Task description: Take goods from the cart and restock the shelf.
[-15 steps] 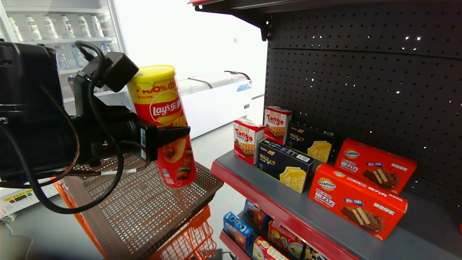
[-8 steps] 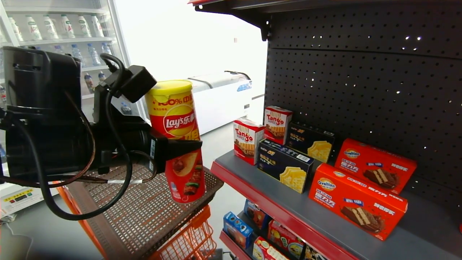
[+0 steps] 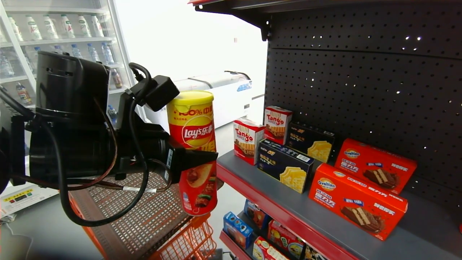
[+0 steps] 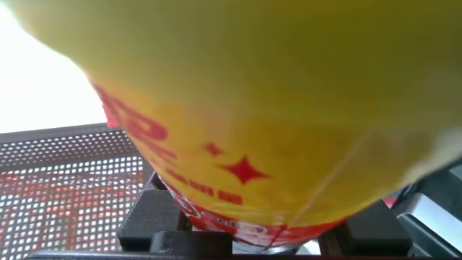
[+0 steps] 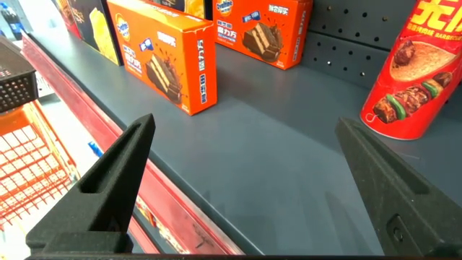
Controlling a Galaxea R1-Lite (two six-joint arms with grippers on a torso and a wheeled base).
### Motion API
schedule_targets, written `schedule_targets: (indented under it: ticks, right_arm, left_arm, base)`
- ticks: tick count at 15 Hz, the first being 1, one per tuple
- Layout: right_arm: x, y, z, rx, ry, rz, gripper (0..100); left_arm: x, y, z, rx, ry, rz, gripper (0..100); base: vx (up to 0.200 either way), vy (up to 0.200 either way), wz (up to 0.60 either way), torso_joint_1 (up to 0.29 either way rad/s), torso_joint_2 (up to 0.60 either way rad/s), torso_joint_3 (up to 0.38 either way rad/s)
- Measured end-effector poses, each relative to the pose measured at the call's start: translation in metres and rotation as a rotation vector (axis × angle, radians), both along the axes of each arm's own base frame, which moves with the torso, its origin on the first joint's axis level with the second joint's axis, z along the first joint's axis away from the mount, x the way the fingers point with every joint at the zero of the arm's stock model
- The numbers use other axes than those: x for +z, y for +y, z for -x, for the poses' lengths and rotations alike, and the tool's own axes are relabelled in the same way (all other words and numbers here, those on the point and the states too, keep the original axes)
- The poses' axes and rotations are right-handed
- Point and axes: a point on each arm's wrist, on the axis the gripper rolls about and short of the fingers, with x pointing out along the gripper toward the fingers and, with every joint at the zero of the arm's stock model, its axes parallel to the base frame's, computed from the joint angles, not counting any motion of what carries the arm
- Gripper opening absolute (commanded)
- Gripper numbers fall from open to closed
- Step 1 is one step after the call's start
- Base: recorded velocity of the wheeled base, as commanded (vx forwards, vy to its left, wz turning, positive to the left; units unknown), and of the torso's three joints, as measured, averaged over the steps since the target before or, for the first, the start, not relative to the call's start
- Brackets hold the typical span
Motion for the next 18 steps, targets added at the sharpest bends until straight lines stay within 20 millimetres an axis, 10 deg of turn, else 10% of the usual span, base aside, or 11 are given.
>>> schedule_targets:
  ticks: [7,18]
  right_arm:
    - [0.0,0.0,0.0,0.0,0.0,0.0,100]
    - [0.0,0.0,0.0,0.001,0.0,0.0,100]
  left_arm:
    - [-0.015,-0.003,0.006,-0.021,0.044,-0.025,0]
    - [-0.007,-0.006,0.007,-0.033,0.018,-0.011,0]
  base:
    - [0.0,0.0,0.0,0.0,0.0,0.0]
    - [0.0,0.0,-0.6,0.006,0.0,0.003]
